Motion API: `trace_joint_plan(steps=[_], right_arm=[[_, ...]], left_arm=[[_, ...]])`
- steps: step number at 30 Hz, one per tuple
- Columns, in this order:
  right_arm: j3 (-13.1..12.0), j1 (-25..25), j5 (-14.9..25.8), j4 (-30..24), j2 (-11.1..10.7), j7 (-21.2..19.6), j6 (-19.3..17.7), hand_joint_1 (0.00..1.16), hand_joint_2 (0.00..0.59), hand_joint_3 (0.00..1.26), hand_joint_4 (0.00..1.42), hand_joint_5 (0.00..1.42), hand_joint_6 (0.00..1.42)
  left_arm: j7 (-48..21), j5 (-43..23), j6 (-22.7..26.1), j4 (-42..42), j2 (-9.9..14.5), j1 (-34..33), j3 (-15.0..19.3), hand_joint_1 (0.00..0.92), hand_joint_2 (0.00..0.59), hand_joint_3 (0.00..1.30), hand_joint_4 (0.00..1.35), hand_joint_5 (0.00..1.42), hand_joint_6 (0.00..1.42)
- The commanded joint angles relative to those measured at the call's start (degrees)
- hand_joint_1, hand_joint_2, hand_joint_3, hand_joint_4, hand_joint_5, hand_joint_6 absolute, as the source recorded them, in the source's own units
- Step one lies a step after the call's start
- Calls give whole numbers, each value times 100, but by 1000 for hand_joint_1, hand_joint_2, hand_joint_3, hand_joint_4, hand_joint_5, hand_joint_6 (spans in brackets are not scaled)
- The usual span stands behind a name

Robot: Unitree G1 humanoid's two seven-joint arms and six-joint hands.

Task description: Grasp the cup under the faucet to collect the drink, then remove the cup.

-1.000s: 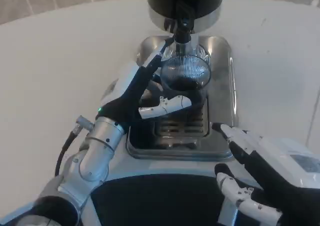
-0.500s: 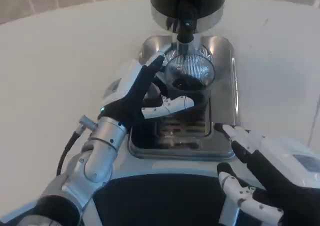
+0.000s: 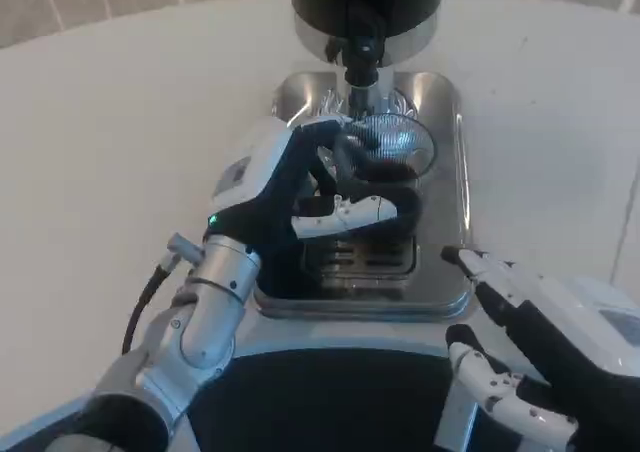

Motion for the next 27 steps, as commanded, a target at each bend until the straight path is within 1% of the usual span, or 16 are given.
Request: trace_joint_plan(steps=[1, 3, 4, 7, 8, 9, 15, 19, 23, 27], right_arm=[[-23, 74, 43, -112, 50, -55, 13, 75, 586, 29, 0, 0, 0], [-19, 73, 32, -113, 57, -56, 5, 108, 586, 38, 0, 0, 0], [-17, 65, 19, -117, 63, -50, 6, 111, 586, 37, 0, 0, 0], [-18, 60, -8, -132, 80, -33, 15, 116, 586, 36, 0, 0, 0], [-24, 64, -13, -139, 81, -29, 13, 118, 586, 36, 0, 0, 0], [-28, 66, -16, -143, 81, -25, 10, 120, 586, 36, 0, 0, 0], [-43, 74, -26, -154, 79, -35, -4, 128, 586, 35, 0, 0, 0], [-46, 84, -13, -138, 79, -65, -16, 132, 586, 35, 0, 0, 0], [-43, 81, 3, -135, 76, -79, -26, 137, 584, 35, 0, 0, 0], [-2, 46, -9, -168, 72, -92, -69, 139, 578, 34, 0, 0, 0]], left_arm=[[102, -5, -19, -43, -32, 213, 27, 450, 97, 706, 737, 1038, 1223], [217, 22, -27, -73, -55, 256, 29, 464, 99, 746, 786, 1090, 1244], [270, 29, -29, -84, -66, 274, 33, 486, 102, 784, 825, 1130, 1269], [435, 65, -26, -117, -86, 324, 40, 498, 112, 849, 899, 1218, 1321], [487, 84, -23, -129, -87, 338, 35, 501, 115, 861, 923, 1224, 1326], [538, 101, -29, -141, -86, 353, 34, 515, 114, 897, 960, 1258, 1348], [788, 155, -147, -242, -36, 444, 46, 534, 115, 968, 1082, 1365, 1421], [876, 148, -263, -349, 31, 474, 81, 556, 108, 1002, 1152, 1419, 1424], [832, 113, -361, -451, 115, 487, 107, 562, 99, 1007, 1161, 1424, 1424], [675, 11, -514, -568, 275, 559, 172, 561, 96, 1007, 1162, 1424, 1424]])
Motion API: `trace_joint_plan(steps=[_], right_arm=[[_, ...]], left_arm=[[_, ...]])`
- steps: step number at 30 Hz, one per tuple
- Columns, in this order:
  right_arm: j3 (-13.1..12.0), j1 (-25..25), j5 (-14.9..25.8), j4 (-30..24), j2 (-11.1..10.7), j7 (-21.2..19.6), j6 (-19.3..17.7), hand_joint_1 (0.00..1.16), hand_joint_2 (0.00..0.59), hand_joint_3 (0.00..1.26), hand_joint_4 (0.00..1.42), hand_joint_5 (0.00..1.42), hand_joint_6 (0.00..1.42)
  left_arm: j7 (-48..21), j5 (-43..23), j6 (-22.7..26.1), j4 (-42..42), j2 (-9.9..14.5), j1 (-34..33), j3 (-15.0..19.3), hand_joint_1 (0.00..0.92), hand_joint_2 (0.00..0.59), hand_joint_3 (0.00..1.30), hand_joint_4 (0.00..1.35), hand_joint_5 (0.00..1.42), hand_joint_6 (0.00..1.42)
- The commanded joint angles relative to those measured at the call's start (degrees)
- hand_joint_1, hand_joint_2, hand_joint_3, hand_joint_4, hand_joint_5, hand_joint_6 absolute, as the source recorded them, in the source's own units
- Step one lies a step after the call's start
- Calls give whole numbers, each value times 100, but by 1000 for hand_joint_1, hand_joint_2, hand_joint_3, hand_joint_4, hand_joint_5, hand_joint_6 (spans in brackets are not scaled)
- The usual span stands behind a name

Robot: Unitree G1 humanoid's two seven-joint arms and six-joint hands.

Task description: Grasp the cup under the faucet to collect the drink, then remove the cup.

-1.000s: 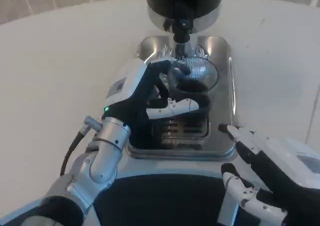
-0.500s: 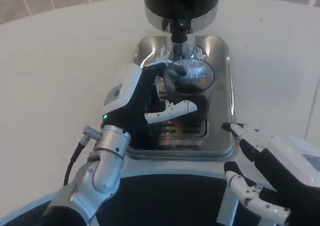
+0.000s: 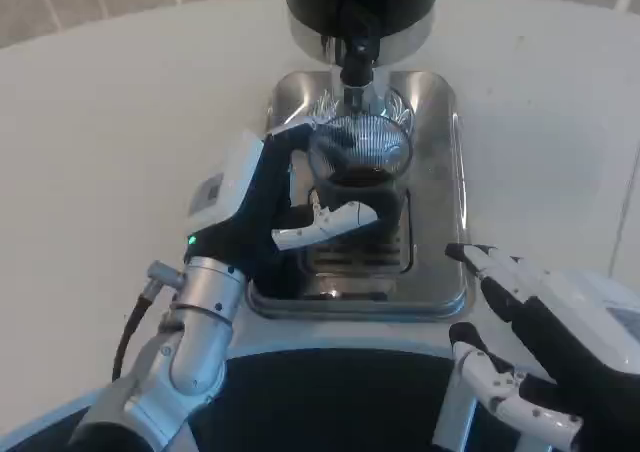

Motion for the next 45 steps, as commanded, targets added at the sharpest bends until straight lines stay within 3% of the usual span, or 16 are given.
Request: trace_joint_plan(steps=[1, 19, 28, 45], right_arm=[[32, 30, -6, -106, 15, -81, -73, 139, 577, 34, 0, 0, 0], [66, -136, -46, -99, 2, -49, -62, 143, 566, 28, 0, 0, 0], [-32, -192, -18, -121, -110, -59, -89, 138, 564, 25, 0, 0, 0], [-269, -141, 41, -92, -305, -190, -225, 120, 566, 25, 0, 0, 0]], left_arm=[[-73, -106, -380, -246, 208, 123, 140, 561, 96, 1007, 1162, 1424, 1424], [-707, -247, -955, -404, 948, 540, 477, 569, 71, 1007, 1176, 1424, 1424], [-1186, -597, -1125, -586, 1142, 803, 774, 574, 60, 1007, 1176, 1417, 1424], [-2466, -1519, -1430, -1775, 1519, 1856, 1425, 578, 45, 1007, 1176, 1424, 1424]])
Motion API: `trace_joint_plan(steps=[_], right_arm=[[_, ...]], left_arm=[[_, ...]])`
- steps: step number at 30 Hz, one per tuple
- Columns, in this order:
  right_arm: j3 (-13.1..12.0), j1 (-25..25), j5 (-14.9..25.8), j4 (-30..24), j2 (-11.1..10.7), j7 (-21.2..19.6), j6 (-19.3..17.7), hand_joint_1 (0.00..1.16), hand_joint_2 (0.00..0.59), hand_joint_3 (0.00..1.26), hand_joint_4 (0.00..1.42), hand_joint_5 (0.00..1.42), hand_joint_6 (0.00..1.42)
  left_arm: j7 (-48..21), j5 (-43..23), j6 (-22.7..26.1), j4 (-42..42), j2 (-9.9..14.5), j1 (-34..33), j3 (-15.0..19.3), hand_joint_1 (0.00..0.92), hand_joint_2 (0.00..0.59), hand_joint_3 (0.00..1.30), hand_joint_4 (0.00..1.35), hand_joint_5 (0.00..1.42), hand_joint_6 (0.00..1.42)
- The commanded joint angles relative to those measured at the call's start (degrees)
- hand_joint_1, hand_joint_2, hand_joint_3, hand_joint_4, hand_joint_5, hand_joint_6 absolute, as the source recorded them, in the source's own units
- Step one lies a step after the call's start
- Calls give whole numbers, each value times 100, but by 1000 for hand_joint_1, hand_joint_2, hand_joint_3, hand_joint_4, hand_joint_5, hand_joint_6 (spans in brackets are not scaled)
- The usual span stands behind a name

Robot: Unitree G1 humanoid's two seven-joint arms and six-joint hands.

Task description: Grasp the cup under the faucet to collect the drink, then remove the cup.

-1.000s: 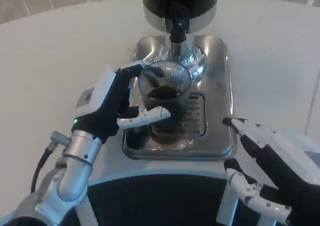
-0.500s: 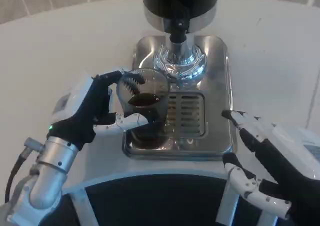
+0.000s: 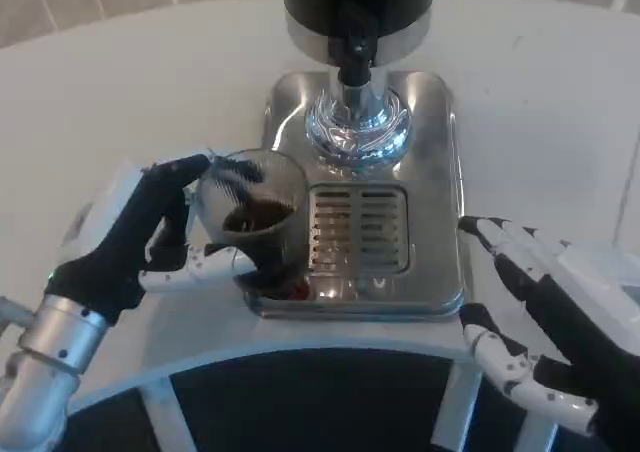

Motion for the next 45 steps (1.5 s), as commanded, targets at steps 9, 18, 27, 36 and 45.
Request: trace_joint_plan(steps=[9, 18, 27, 36, 45], right_arm=[[101, 51, -41, 151, -37, -260, -238, 110, 579, 25, 0, 0, 0], [201, 101, -109, 150, -14, -244, -309, 110, 578, 25, 0, 0, 0], [392, 131, -173, 159, -16, -212, -424, 111, 580, 25, 0, 0, 0], [504, 195, -217, 202, 28, -256, -512, 115, 586, 25, 0, 0, 0], [712, 365, -358, 131, 93, -261, -698, 117, 586, 17, 0, 0, 0]], left_arm=[[-591, -555, -249, -999, 198, 799, 471, 581, 41, 1007, 1190, 1417, 1424], [-845, -742, -297, -1258, 200, 984, 698, 588, 31, 1007, 1180, 1416, 1424], [-1171, -1014, -296, -1786, 205, 1428, 844, 584, 25, 1007, 1176, 1416, 1424], [-1414, -1198, -226, -2345, 158, 1810, 935, 583, 23, 1007, 1176, 1416, 1424], [-1587, -1384, -180, -2785, 160, 2216, 1015, 583, 22, 1007, 1176, 1417, 1424]])
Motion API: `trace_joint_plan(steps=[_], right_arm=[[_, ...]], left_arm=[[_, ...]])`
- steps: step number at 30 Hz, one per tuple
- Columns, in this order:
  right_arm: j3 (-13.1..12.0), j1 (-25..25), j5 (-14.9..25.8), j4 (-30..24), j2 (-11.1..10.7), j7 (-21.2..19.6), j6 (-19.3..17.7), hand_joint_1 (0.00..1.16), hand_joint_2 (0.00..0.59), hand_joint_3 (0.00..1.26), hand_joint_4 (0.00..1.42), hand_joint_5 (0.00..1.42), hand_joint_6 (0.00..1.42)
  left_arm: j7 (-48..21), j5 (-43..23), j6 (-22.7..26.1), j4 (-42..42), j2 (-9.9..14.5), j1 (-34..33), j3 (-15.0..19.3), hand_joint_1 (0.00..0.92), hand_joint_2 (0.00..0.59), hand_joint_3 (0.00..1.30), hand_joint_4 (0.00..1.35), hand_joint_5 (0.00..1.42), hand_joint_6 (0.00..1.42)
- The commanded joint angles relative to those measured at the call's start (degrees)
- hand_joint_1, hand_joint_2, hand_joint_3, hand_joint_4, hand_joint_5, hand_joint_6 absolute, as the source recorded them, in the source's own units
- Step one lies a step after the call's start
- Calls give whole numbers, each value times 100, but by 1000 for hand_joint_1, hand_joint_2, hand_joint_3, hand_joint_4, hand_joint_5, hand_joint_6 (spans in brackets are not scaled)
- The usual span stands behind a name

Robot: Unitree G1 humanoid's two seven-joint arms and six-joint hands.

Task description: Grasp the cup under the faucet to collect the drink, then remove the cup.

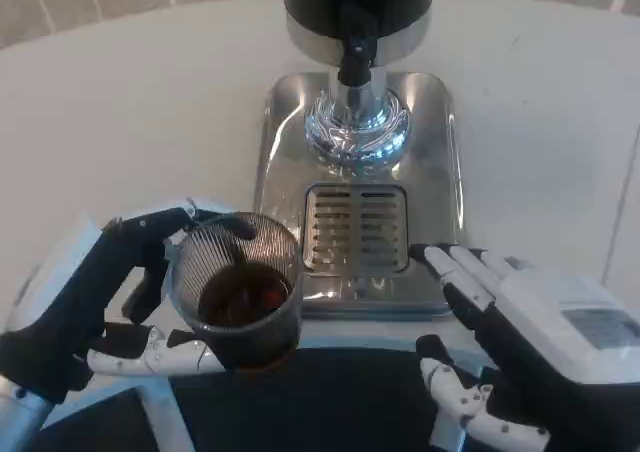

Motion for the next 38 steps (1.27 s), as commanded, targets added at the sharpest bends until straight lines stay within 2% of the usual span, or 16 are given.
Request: trace_joint_plan(steps=[1, 16, 23, 38], right_arm=[[137, 173, -114, -86, 86, -60, -163, 118, 586, 16, 0, 0, 0], [296, 623, -310, -325, 268, -69, -573, 122, 586, 15, 0, 0, 0], [206, 691, -291, -326, 355, -72, -679, 134, 586, 15, 0, 0, 0], [110, 609, -223, -289, 370, -19, -694, 151, 586, 15, 0, 0, 0]], left_arm=[[-70, -294, -63, -316, 20, 238, 160, 583, 22, 1007, 1176, 1417, 1424], [-279, -429, 18, -716, -8, 638, 307, 590, 11, 1007, 1176, 1417, 1424], [-286, -433, 69, -831, -23, 754, 317, 591, 9, 1003, 1176, 1417, 1424], [-271, -390, 138, -911, -52, 833, 322, 592, 7, 998, 1176, 1417, 1424]])
